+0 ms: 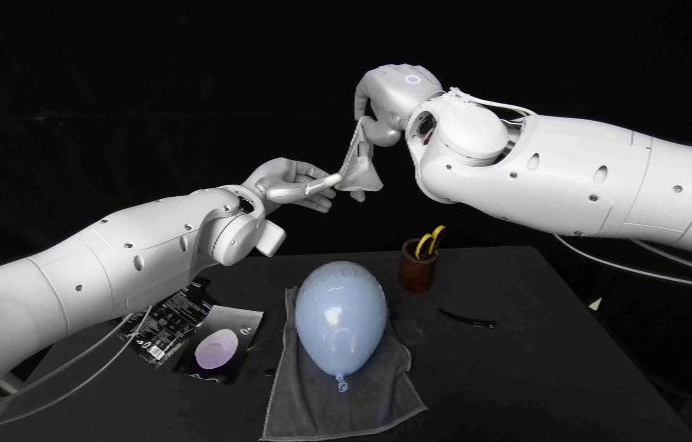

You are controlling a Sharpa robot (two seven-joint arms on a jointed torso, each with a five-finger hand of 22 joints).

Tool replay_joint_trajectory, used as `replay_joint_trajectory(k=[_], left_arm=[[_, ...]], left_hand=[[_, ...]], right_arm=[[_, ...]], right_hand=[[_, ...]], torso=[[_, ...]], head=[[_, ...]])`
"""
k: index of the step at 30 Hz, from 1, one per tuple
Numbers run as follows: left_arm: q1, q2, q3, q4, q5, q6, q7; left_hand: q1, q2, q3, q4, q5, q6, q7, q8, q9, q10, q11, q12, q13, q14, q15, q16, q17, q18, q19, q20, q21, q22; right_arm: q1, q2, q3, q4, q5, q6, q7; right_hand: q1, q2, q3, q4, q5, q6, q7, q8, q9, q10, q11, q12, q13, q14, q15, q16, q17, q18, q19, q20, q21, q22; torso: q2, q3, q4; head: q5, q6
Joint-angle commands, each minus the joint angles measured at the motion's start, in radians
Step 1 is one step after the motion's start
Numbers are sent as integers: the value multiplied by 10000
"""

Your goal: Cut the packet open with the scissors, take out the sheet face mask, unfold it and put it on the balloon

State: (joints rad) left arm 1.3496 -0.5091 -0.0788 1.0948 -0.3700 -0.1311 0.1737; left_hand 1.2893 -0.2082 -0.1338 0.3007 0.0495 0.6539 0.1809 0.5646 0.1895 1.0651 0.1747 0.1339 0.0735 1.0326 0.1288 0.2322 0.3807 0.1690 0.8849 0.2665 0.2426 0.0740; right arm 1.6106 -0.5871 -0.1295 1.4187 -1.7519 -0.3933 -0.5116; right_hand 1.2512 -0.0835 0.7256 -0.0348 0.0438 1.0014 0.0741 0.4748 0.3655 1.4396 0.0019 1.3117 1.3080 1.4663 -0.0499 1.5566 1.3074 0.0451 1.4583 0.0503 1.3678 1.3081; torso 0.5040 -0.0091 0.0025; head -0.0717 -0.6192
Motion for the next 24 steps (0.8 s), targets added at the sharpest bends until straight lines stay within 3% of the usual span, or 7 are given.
replay_joint_trajectory(k=[1,8,12,16,24], left_arm=[[-67,75,9,-75,225,121,-405],[-150,170,7,-162,610,53,-547],[-169,220,7,-113,707,179,-523],[-186,259,7,-64,867,313,-392],[-205,337,8,-32,1602,474,-224]], left_hand=[[-85,-101,-103,6,17,-164,552,-121,-56,-131,7,15,-22,-92,-8,62,29,160,93,2,-71,-32],[-4,114,48,-4,9,-69,586,-128,-80,31,6,166,13,-14,-22,151,88,162,179,-10,-137,-58],[375,686,406,-38,-7,551,353,97,-20,423,-185,446,100,95,-146,282,167,162,270,-30,-221,-69],[676,1022,504,-67,-13,1109,70,148,-27,715,-405,619,163,213,-299,417,254,165,349,-51,-302,-69],[753,1306,348,-66,-15,1580,-82,-16,-112,977,-546,728,230,393,-430,636,403,165,632,-133,-291,-46]], right_arm=[[10,28,10,25,-88,-180,-140],[10,24,10,73,-88,-247,-150],[9,24,10,77,-87,-278,-157],[4,53,10,79,-79,-309,-164],[-23,106,10,83,-55,-344,-171]], right_hand=[[4,-19,48,-10,47,103,38,73,359,67,-18,24,340,1009,-87,68,2475,-63,479,-22,35,2117],[4,-19,48,-10,47,103,38,73,359,67,-18,24,340,1009,-87,68,2475,-63,479,-22,35,2117],[4,-19,48,-10,47,103,38,73,359,67,-18,24,340,1009,-87,68,2475,-63,479,-22,35,2117],[6,-24,65,-14,47,106,38,75,360,79,-20,41,357,1010,-92,70,2480,-64,483,-25,46,2119],[6,-24,65,-14,47,106,38,75,360,79,-20,41,357,1010,-92,70,2480,-64,483,-25,46,2119]], torso=[[1,4,-6],[6,-2,4],[-2,-2,-2],[-5,7,-1],[2,5,-1]], head=[[-22,20],[-31,11],[-5,1],[1,5],[-9,22]])
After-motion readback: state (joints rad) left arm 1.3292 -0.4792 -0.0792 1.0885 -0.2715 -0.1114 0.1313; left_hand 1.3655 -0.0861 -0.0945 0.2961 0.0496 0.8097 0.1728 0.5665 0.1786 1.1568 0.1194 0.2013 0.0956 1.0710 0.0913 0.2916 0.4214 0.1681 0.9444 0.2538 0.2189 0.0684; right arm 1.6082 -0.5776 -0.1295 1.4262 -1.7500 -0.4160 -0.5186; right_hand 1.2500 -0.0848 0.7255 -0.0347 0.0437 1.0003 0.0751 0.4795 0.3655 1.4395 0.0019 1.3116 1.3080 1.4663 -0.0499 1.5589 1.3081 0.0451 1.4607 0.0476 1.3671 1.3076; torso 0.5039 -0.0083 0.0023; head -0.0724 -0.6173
